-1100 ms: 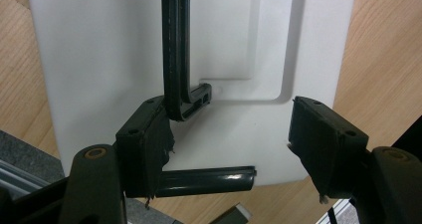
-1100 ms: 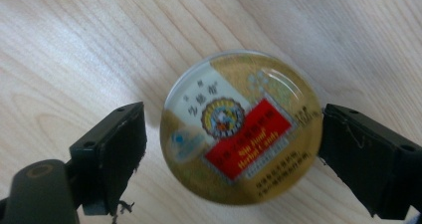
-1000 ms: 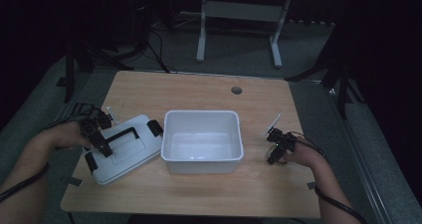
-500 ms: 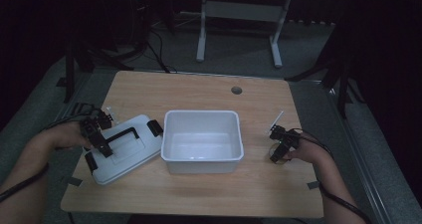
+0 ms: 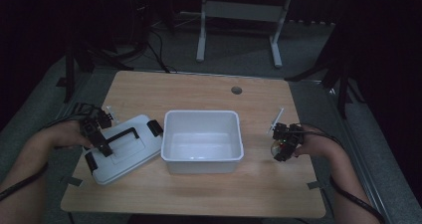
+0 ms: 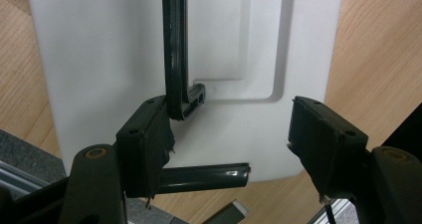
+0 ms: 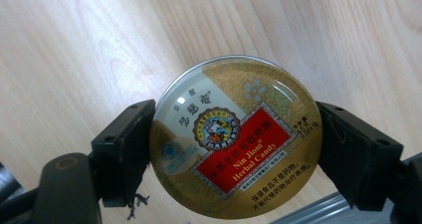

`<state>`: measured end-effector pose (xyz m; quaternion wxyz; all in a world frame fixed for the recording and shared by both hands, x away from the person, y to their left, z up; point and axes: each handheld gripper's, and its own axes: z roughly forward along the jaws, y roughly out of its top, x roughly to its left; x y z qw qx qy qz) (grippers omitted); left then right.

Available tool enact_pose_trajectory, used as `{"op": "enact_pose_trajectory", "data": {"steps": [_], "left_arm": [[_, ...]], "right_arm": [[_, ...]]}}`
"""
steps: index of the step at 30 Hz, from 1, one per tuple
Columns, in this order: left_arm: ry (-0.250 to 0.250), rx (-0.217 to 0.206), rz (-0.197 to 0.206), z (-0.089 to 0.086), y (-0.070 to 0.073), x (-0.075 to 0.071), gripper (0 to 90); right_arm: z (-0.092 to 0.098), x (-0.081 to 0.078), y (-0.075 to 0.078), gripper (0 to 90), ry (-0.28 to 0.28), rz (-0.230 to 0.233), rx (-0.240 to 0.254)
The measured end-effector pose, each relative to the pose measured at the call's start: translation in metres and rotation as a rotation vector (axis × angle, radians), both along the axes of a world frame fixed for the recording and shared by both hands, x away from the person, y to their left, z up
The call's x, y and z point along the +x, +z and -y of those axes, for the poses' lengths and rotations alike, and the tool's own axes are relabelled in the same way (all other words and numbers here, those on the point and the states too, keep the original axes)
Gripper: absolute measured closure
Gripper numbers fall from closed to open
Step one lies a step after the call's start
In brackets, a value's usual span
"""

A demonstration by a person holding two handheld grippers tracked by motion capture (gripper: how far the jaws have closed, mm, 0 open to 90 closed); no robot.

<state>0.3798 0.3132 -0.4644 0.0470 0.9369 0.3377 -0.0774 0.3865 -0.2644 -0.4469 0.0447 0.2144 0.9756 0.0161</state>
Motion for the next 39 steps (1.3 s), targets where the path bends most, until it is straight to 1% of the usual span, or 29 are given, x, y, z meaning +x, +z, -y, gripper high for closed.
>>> {"op": "enact_pose_trajectory", "data": {"steps": [1, 3, 10, 12, 13, 15, 16, 17, 19, 21, 24, 25, 26, 27, 29, 31, 33, 34, 36, 37, 39], "left_arm": [[-0.001, 0.000, 0.000, 0.000, 0.000, 0.000, 32.6], [-0.002, 0.001, 0.001, 0.000, 0.000, 0.000, 32.6], [-0.006, 0.000, -0.003, 0.002, -0.001, 0.000, 32.6], [-0.006, 0.002, -0.003, 0.002, -0.001, 0.000, 32.7], [-0.008, 0.005, -0.003, 0.003, -0.001, 0.000, 32.6], [-0.006, 0.003, -0.003, 0.003, 0.000, -0.001, 32.6], [-0.006, 0.003, -0.003, 0.003, 0.000, -0.001, 32.6], [-0.009, 0.003, -0.002, 0.002, 0.001, 0.000, 32.7], [-0.008, 0.000, -0.002, 0.002, 0.001, -0.001, 32.7], [-0.010, 0.002, -0.001, 0.002, 0.001, -0.001, 32.6], [-0.009, 0.000, -0.004, 0.003, 0.000, -0.001, 32.7], [-0.009, 0.000, -0.004, 0.003, 0.000, -0.001, 32.7], [-0.011, -0.001, -0.004, 0.003, 0.000, -0.001, 32.7], [-0.011, -0.002, -0.004, 0.003, 0.000, -0.001, 32.7], [-0.010, 0.000, -0.006, 0.003, 0.000, -0.002, 32.6], [-0.013, 0.008, -0.009, 0.002, 0.000, -0.002, 32.7], [-0.014, 0.009, -0.009, 0.002, 0.000, -0.002, 32.6], [-0.012, 0.009, -0.007, 0.001, -0.001, -0.002, 32.7], [-0.011, 0.008, -0.006, 0.001, -0.001, -0.002, 32.7], [-0.011, 0.008, -0.006, 0.001, -0.001, -0.002, 32.6], [-0.014, 0.007, -0.007, 0.000, 0.000, -0.003, 32.7]], "right_arm": [[-0.002, -0.001, 0.002, 20.1, 0.020, -0.009, 0.000], [-0.006, -0.004, 0.006, 20.1, 0.063, -0.005, -0.004], [-0.022, -0.010, 0.026, 20.2, 0.171, 0.001, 0.013], [-0.025, -0.010, 0.029, 20.2, 0.181, 0.000, 0.010], [-0.031, -0.010, 0.035, 20.2, 0.196, 0.006, 0.002], [-0.036, -0.010, 0.042, 20.2, 0.212, 0.009, 0.001], [-0.036, -0.010, 0.042, 20.2, 0.212, 0.009, 0.001], [-0.043, -0.009, 0.051, 20.2, 0.231, 0.016, 0.000], [-0.045, -0.009, 0.053, 20.2, 0.236, 0.016, -0.001], [-0.057, -0.009, 0.065, 20.2, 0.271, 0.023, 0.001], [-0.070, -0.010, 0.075, 20.2, 0.300, 0.034, 0.008], [-0.070, -0.010, 0.075, 20.2, 0.300, 0.034, 0.008], [-0.078, -0.011, 0.080, 20.2, 0.321, 0.038, 0.009], [-0.078, -0.011, 0.080, 20.2, 0.321, 0.038, 0.009], [-0.086, -0.011, 0.084, 20.2, 0.340, 0.035, 0.008], [-0.098, -0.012, 0.088, 20.2, 0.359, 0.037, 0.004], [-0.101, -0.012, 0.089, 20.2, 0.365, 0.037, 0.003], [-0.109, -0.011, 0.090, 20.2, 0.379, 0.041, 0.006], [-0.116, -0.011, 0.092, 20.2, 0.387, 0.043, 0.013], [-0.116, -0.011, 0.092, 20.2, 0.387, 0.043, 0.013], [-0.124, -0.010, 0.093, 20.2, 0.401, 0.042, 0.010]]}}
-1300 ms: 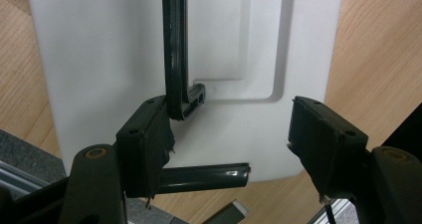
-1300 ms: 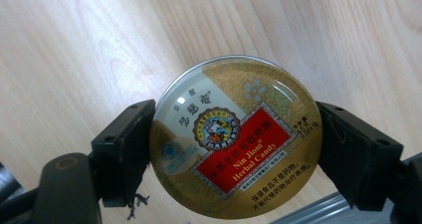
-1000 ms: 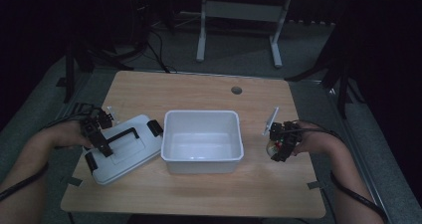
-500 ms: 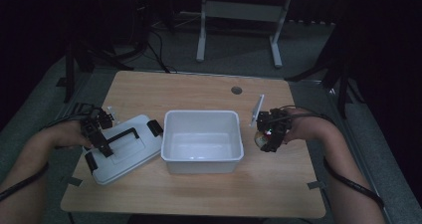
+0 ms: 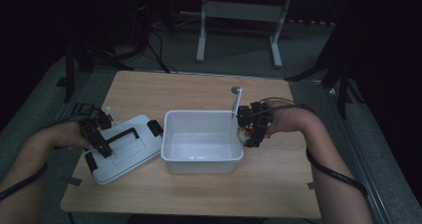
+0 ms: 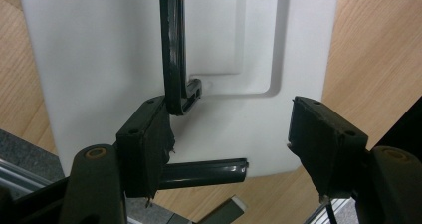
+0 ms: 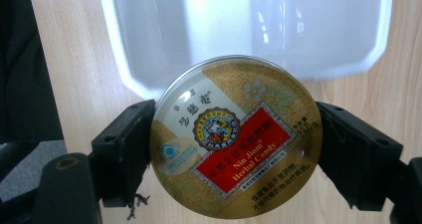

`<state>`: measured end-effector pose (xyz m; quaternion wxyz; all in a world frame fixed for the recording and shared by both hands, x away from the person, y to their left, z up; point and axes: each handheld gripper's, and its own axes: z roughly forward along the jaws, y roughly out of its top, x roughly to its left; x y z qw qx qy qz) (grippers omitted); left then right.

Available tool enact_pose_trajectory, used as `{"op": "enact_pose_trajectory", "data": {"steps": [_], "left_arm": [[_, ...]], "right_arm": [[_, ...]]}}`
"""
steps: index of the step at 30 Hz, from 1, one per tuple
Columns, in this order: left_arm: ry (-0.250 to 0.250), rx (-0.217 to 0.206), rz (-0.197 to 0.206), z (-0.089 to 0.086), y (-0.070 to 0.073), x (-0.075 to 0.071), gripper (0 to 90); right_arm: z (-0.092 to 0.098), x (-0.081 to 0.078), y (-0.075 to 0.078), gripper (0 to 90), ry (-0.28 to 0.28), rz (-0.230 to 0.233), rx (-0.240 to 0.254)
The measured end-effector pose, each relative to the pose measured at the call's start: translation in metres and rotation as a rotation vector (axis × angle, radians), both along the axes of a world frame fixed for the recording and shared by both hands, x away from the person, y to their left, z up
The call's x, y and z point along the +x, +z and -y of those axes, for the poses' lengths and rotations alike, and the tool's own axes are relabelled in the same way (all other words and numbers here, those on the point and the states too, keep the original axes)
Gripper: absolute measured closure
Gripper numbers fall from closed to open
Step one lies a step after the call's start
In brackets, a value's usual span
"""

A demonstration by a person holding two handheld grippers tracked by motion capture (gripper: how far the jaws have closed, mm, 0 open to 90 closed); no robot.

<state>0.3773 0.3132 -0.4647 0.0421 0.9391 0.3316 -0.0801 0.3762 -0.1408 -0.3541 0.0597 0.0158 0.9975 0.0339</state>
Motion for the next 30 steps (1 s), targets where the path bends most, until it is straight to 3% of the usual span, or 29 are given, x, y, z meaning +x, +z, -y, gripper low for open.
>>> {"op": "enact_pose_trajectory", "data": {"steps": [10, 15, 30], "left_arm": [[0.005, -0.004, -0.006, -0.001, -0.002, 0.000, 32.6], [0.000, -0.003, -0.006, -0.001, -0.002, 0.000, 32.7], [0.004, -0.010, -0.018, -0.003, -0.004, -0.001, 32.7]], "right_arm": [[-0.041, 0.002, -0.002, 20.2, 0.079, 0.004, -0.015], [-0.049, 0.005, -0.008, 20.2, 0.075, -0.002, -0.019], [-0.066, 0.023, -0.047, 20.2, 0.092, -0.028, 0.010]]}}
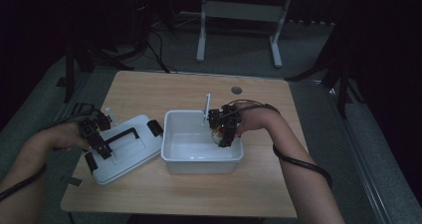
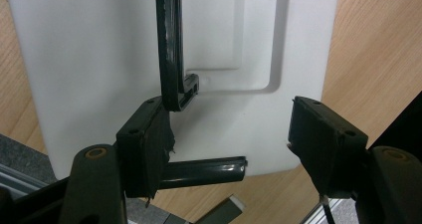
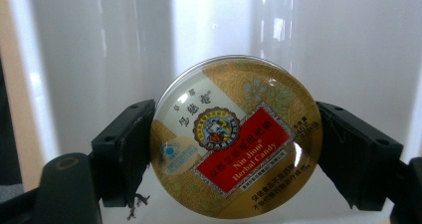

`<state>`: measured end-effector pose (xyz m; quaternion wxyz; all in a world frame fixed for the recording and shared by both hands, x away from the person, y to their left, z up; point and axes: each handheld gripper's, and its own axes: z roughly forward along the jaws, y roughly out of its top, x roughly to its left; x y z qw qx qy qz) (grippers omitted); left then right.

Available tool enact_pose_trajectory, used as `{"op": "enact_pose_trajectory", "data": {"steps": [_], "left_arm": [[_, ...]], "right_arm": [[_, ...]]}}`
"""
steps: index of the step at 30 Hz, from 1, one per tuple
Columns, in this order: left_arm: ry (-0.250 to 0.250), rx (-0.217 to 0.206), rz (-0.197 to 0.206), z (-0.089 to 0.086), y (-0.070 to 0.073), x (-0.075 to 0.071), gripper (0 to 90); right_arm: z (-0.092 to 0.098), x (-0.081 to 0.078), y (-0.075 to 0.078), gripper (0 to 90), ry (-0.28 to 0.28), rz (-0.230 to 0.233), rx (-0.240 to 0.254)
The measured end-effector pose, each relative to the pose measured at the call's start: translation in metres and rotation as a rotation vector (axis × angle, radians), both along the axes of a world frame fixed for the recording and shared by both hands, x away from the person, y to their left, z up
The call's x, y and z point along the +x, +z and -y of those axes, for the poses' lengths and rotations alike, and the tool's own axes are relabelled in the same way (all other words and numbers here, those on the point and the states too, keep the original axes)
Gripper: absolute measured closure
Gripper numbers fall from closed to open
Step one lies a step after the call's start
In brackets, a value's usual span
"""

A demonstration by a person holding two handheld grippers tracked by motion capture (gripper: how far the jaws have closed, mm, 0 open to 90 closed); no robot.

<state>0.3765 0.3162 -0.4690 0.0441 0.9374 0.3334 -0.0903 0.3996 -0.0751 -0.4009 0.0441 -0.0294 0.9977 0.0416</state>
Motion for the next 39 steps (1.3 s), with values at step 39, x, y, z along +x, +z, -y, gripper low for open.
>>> {"op": "enact_pose_trajectory", "data": {"steps": [39], "left_arm": [[-0.008, -0.002, -0.015, 0.001, -0.002, 0.001, 32.9]], "right_arm": [[-0.009, 0.013, -0.075, 20.1, -0.037, -0.040, -0.144]]}}
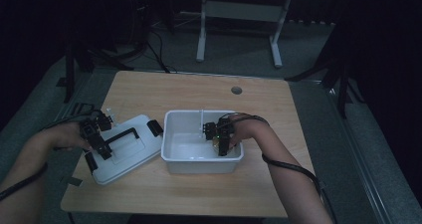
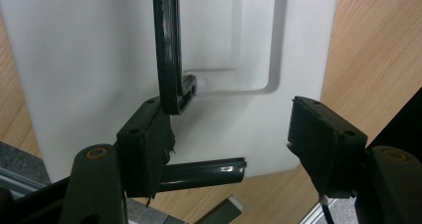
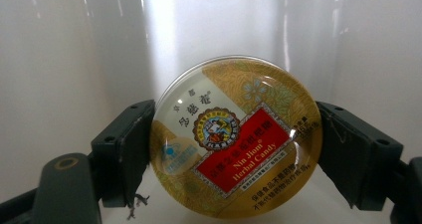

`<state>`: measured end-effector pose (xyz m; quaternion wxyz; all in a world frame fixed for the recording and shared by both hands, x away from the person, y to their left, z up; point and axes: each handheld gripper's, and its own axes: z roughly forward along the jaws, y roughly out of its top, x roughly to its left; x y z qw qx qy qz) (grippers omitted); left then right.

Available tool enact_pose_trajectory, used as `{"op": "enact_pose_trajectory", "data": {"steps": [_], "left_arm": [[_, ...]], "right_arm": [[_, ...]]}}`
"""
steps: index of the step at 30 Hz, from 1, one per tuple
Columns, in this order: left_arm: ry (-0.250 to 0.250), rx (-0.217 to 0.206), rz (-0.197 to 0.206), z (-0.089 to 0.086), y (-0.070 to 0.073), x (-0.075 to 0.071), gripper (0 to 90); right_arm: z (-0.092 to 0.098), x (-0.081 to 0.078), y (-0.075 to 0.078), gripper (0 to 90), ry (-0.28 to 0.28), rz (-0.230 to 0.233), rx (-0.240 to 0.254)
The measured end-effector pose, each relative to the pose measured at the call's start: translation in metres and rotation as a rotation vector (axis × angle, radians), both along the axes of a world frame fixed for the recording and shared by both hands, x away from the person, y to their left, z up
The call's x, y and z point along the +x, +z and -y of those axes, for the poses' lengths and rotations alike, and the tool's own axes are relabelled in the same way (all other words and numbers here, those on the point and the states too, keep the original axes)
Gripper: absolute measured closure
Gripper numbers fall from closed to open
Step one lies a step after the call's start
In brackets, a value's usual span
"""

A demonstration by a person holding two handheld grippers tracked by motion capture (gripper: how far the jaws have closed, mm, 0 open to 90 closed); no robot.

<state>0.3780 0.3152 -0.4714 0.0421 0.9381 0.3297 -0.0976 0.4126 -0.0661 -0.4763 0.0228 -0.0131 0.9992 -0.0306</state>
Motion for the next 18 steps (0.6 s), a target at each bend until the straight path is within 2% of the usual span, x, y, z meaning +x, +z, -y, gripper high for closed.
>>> {"op": "enact_pose_trajectory", "data": {"steps": [9, 15, 18], "left_arm": [[-0.006, -0.002, 0.001, 0.0014, -0.0006, 0.0001, 32.9], [-0.005, -0.001, -0.001, 0.0016, -0.0006, -0.0001, 32.9], [-0.004, -0.001, -0.002, 0.0018, -0.0006, -0.0001, 32.9]], "right_arm": [[-0.0023, -0.0004, -0.0064, 19.9, -0.008, -0.008, -0.044], [-0.0024, -0.0004, -0.0038, 18.6, -0.029, -0.035, -0.039], [-0.0025, -0.0005, -0.0009, 16.9, -0.036, -0.029, -0.032]]}}
